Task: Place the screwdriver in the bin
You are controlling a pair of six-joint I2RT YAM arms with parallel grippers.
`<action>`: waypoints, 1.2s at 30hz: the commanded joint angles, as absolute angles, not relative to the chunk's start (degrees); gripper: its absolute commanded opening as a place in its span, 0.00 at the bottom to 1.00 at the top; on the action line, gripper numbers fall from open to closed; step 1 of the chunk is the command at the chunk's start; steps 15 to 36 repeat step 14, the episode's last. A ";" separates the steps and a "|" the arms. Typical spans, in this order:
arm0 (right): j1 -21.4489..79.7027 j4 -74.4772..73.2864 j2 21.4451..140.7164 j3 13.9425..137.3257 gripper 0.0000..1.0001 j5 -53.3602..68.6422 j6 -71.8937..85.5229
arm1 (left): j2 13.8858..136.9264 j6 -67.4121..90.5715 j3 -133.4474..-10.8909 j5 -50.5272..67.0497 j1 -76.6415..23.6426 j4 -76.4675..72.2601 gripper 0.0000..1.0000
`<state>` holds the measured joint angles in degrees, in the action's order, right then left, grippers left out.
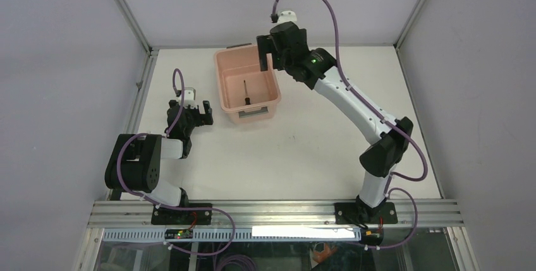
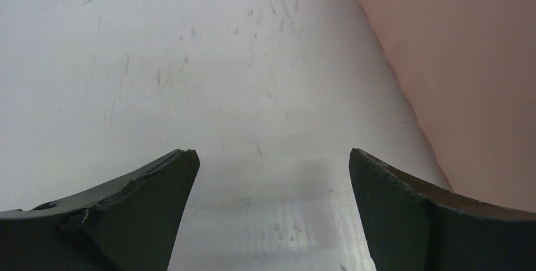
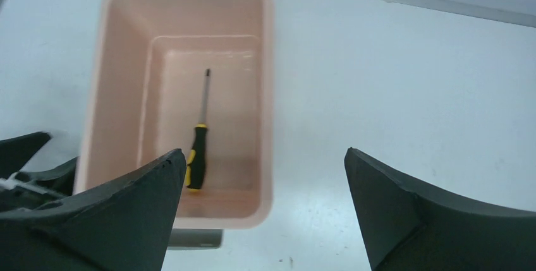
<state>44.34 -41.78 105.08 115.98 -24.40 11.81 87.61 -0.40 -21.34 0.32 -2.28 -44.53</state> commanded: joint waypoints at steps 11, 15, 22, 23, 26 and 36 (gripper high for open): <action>33.77 -41.11 85.23 98.20 0.99 -29.37 9.83 | 86.39 0.53 -21.97 0.88 -2.65 -46.06 0.99; 33.49 -40.02 82.60 95.59 0.99 -28.55 9.67 | 86.40 0.53 -21.97 0.87 -2.64 -46.05 0.99; 33.49 -40.02 82.60 95.59 0.99 -28.55 9.67 | 86.40 0.53 -21.97 0.87 -2.64 -46.05 0.99; 33.49 -40.02 82.60 95.59 0.99 -28.55 9.67 | 86.40 0.53 -21.97 0.87 -2.64 -46.05 0.99; 33.49 -40.02 82.60 95.59 0.99 -28.55 9.67 | 86.40 0.53 -21.97 0.87 -2.64 -46.05 0.99; 33.49 -40.02 82.60 95.59 0.99 -28.55 9.67 | 86.40 0.53 -21.97 0.87 -2.64 -46.05 0.99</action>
